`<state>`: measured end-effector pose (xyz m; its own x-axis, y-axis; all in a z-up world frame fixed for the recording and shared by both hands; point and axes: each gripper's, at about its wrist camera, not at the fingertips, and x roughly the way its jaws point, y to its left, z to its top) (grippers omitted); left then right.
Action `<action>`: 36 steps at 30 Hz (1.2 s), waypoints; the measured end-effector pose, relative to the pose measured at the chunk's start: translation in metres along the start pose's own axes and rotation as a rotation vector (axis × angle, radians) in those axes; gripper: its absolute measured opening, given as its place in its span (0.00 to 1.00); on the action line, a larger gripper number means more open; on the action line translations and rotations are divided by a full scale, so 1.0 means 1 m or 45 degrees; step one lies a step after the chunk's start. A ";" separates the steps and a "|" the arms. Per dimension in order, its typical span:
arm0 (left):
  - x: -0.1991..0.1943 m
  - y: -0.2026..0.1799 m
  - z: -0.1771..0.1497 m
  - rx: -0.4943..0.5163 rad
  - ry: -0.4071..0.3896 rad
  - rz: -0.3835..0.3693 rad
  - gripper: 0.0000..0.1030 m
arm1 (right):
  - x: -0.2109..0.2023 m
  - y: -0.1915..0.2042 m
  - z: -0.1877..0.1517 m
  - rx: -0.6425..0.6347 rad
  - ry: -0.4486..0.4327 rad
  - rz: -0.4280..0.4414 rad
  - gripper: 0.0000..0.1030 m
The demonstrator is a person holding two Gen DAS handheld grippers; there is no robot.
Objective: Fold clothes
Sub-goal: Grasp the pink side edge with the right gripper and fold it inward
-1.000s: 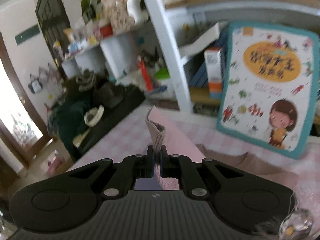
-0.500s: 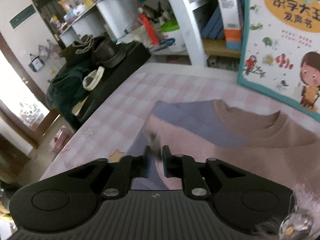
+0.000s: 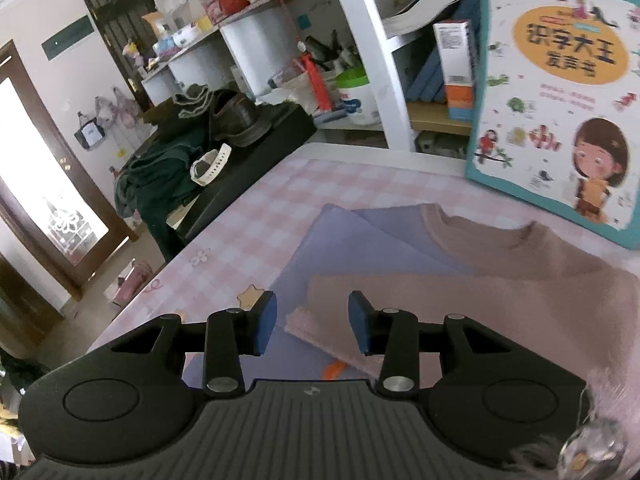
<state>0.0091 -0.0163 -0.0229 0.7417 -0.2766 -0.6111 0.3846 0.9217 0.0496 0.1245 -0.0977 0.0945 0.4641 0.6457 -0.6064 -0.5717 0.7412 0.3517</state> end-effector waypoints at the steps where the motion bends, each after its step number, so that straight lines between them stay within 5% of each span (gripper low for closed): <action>1: 0.000 0.000 0.000 -0.002 0.001 0.001 0.98 | -0.007 0.000 -0.004 -0.003 -0.014 -0.010 0.37; 11: -0.001 0.001 0.000 -0.010 0.006 0.016 1.00 | -0.092 -0.017 -0.072 0.018 -0.162 -0.173 0.45; 23: -0.002 0.002 0.000 -0.013 0.005 0.024 1.00 | -0.152 -0.039 -0.191 0.279 -0.213 -0.396 0.48; 28: -0.013 -0.006 -0.002 0.054 -0.050 0.101 1.00 | -0.167 -0.035 -0.215 0.288 -0.242 -0.486 0.52; 36: -0.064 0.012 -0.010 0.039 -0.072 0.065 1.00 | -0.180 -0.031 -0.232 0.303 -0.203 -0.466 0.53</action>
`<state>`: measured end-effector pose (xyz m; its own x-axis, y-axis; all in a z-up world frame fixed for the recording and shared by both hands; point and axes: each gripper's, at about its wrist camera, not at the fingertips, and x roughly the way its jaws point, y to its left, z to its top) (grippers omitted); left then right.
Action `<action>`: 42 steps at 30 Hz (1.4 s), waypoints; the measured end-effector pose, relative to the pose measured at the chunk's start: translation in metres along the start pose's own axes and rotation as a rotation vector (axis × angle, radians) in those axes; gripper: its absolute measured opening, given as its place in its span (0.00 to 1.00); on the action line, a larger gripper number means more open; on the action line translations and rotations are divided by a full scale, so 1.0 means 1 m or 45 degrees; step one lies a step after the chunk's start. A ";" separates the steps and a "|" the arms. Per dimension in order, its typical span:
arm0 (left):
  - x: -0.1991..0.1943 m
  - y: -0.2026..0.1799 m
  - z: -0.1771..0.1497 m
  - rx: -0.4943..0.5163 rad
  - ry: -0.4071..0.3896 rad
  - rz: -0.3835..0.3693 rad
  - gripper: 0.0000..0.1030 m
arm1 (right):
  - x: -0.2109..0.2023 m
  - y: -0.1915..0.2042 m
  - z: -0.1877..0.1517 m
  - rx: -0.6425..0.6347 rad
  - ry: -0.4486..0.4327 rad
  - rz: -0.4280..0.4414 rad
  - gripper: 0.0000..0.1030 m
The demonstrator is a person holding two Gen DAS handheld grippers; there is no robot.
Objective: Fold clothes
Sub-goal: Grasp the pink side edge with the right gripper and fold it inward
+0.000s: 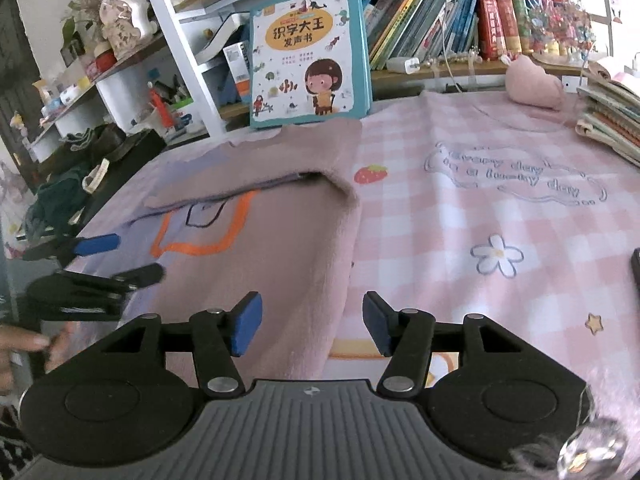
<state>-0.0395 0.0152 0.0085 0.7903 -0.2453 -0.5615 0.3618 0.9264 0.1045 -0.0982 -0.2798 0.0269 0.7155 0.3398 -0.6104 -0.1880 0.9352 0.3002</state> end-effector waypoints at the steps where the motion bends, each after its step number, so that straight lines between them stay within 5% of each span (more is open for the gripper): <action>1: -0.007 0.005 -0.002 -0.014 0.005 0.000 1.00 | -0.002 0.000 -0.001 -0.001 0.001 0.003 0.54; 13: -0.079 0.080 -0.039 -0.290 0.064 0.142 0.96 | -0.009 -0.008 -0.010 0.072 0.085 0.068 0.55; 26: -0.084 0.108 -0.065 -0.353 0.182 0.216 0.92 | -0.001 -0.007 -0.016 0.084 0.180 0.116 0.55; 30: -0.080 0.117 -0.070 -0.421 0.184 0.194 0.85 | 0.000 -0.013 -0.015 0.144 0.158 0.139 0.55; 39: -0.075 0.131 -0.083 -0.603 0.177 0.101 0.52 | 0.007 -0.017 -0.013 0.206 0.177 0.170 0.41; 42: -0.072 0.133 -0.082 -0.647 0.156 0.041 0.50 | 0.012 -0.013 -0.011 0.198 0.186 0.186 0.39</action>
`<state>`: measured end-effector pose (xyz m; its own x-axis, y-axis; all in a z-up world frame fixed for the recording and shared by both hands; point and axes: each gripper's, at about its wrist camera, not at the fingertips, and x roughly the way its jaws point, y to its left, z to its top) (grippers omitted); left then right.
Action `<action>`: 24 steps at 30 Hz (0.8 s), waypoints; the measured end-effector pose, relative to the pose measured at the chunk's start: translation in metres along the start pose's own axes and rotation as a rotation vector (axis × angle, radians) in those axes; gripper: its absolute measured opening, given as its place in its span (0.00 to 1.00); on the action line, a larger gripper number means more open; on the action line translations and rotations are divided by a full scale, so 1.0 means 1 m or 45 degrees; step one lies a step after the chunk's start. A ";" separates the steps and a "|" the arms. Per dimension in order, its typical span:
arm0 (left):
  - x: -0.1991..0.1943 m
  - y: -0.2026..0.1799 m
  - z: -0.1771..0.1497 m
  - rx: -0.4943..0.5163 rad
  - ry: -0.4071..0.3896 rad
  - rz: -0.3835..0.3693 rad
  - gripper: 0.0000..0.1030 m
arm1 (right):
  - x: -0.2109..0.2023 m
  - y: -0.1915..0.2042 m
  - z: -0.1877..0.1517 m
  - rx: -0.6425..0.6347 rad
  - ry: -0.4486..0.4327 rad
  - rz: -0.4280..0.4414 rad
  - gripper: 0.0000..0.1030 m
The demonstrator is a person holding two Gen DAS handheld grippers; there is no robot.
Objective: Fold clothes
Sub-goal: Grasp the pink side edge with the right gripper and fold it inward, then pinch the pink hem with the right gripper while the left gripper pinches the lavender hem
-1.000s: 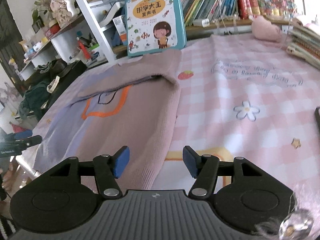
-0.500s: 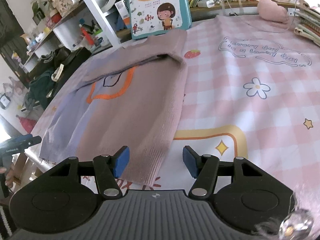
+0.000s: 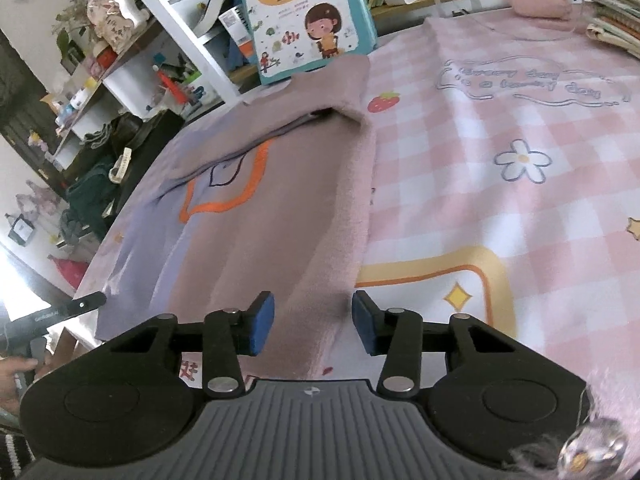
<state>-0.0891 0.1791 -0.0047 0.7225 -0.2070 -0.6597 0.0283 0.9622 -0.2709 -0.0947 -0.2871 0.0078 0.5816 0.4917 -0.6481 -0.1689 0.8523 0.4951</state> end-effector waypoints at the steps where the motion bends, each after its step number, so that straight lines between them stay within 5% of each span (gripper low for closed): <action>1: 0.001 0.000 0.000 -0.010 -0.001 -0.024 0.49 | 0.002 0.002 0.001 -0.008 0.001 -0.001 0.38; 5: 0.009 0.002 0.003 -0.091 -0.009 -0.127 0.39 | 0.008 0.009 0.001 -0.087 0.003 -0.017 0.36; 7: 0.014 0.006 0.005 -0.140 -0.005 -0.155 0.23 | 0.011 0.010 0.001 -0.105 0.008 -0.022 0.19; 9: 0.014 0.006 0.007 -0.163 -0.017 -0.160 0.07 | 0.013 0.009 0.002 -0.088 0.008 -0.011 0.14; 15: -0.006 -0.010 0.012 -0.093 -0.120 -0.242 0.07 | -0.008 0.001 0.010 0.045 -0.128 0.233 0.12; 24: 0.005 -0.007 0.001 -0.102 0.028 -0.226 0.31 | 0.007 -0.003 0.005 0.024 0.012 0.124 0.21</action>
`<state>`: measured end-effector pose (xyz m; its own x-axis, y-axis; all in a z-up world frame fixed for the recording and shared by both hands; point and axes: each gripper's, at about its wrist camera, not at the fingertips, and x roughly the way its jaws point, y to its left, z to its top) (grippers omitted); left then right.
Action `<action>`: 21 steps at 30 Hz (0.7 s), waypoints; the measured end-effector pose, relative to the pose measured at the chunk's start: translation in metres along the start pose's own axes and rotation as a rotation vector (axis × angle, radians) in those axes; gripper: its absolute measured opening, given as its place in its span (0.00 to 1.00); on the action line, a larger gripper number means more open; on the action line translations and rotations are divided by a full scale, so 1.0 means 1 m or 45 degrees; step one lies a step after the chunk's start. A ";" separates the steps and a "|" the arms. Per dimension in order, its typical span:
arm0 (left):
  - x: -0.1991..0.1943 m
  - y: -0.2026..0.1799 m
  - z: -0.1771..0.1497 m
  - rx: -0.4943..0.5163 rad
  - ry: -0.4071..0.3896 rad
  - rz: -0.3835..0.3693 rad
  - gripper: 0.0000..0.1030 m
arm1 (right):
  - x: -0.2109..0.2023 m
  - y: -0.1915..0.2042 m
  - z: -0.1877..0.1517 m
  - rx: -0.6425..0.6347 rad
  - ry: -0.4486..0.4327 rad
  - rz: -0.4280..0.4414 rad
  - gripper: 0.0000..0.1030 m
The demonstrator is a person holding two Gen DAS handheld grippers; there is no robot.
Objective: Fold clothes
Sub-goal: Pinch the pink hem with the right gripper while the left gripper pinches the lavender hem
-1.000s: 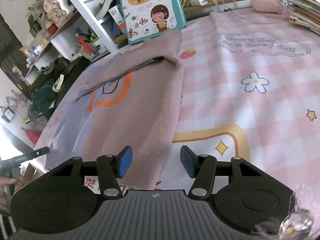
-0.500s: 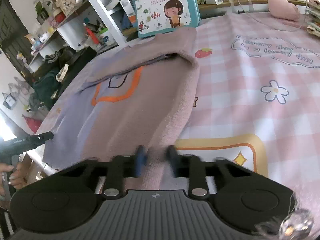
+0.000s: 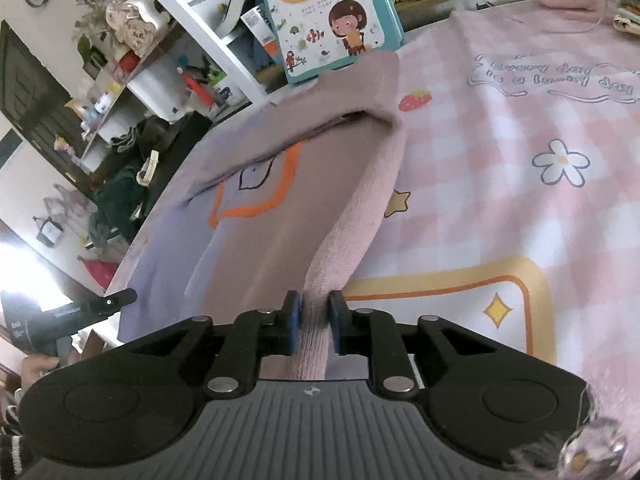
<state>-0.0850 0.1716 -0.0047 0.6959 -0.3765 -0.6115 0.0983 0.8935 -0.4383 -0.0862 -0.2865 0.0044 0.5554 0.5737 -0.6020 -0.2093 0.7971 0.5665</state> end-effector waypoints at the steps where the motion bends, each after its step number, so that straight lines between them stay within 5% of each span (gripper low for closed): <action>1: 0.000 0.000 -0.001 -0.001 0.005 -0.003 0.32 | 0.001 0.000 0.000 0.002 0.004 0.002 0.22; 11: 0.008 0.013 0.004 -0.079 0.013 -0.035 0.31 | 0.015 -0.004 0.005 0.025 0.017 -0.034 0.22; 14: 0.010 0.014 0.005 -0.066 0.012 -0.040 0.28 | 0.018 0.001 0.004 -0.016 0.044 -0.035 0.14; 21: 0.014 0.011 0.012 -0.021 -0.006 0.009 0.09 | 0.005 0.002 0.009 -0.007 -0.012 0.003 0.11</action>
<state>-0.0657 0.1791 -0.0100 0.6997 -0.3691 -0.6117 0.0817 0.8919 -0.4447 -0.0768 -0.2831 0.0076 0.5624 0.5736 -0.5955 -0.2151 0.7969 0.5645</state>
